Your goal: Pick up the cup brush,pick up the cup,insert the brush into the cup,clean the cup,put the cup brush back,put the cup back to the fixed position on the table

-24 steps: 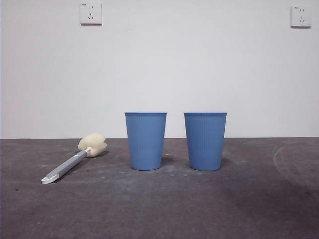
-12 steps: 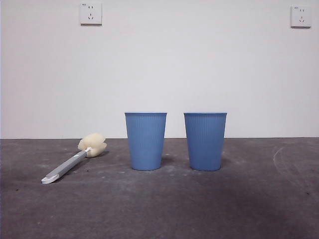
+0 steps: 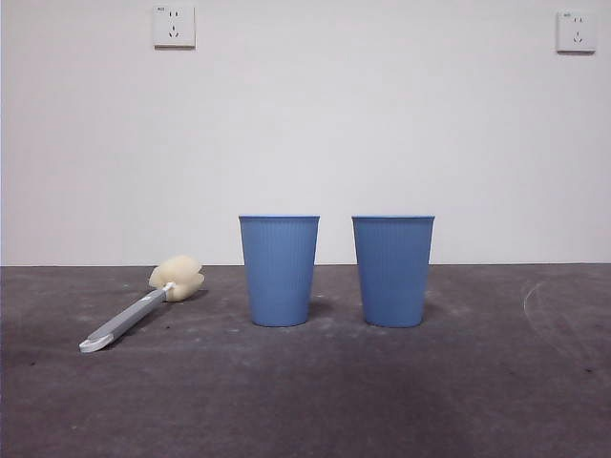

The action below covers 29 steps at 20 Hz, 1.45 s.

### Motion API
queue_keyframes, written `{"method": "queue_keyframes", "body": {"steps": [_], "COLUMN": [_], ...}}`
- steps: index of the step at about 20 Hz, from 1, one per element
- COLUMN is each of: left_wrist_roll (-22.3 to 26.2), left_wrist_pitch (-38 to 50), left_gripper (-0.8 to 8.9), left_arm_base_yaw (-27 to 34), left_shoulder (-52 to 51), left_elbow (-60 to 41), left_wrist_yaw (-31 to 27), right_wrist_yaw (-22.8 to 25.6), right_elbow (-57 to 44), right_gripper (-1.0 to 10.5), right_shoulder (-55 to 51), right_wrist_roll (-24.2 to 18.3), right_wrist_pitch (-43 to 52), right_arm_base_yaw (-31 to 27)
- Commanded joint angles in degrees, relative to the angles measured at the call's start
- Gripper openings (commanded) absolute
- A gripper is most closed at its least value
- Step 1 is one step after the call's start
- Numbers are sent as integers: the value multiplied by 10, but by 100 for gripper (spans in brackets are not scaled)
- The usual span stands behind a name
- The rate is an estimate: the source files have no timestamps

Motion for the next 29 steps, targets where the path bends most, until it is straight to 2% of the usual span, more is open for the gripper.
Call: {"method": "queue_keyframes", "body": {"steps": [1,6,10,11,13,14,15,21,24,29], "left_wrist_roll": [23,44,43,43,42,42,42,44,41,26], "left_wrist_pitch": [-14,-51,-51,-51,-55,-55,-54,-48,-18,52], "left_gripper": [-8,-8,17,122,555,652,652,651,651,651], "left_arm_base_yaw": [0,-3,-12,-14,-17,-19,-23,-45,-69,-147], "left_shoulder": [4,12,25,29,40,46,52,138,211,365], "left_elbow": [7,9,12,15,30,37,43,85,96,113], "left_wrist_yaw": [1,10,16,16,16,16,16,5,-39,-158], "right_wrist_yaw": [-24,-90,-97,-97,-97,-99,-99,-105,-105,-105], "right_elbow": [16,20,20,20,20,21,23,24,24,24], "right_gripper": [-8,-5,34,135,443,575,603,599,599,598], "right_shoulder": [19,56,70,70,70,70,70,70,70,71], "right_wrist_roll": [-40,-89,-98,-97,-96,-94,-93,-90,-90,-90], "right_wrist_pitch": [-22,-75,-91,-90,-89,-89,-91,-88,-88,-88], "right_arm_base_yaw": [0,0,0,0,0,0,0,1,1,1]}}
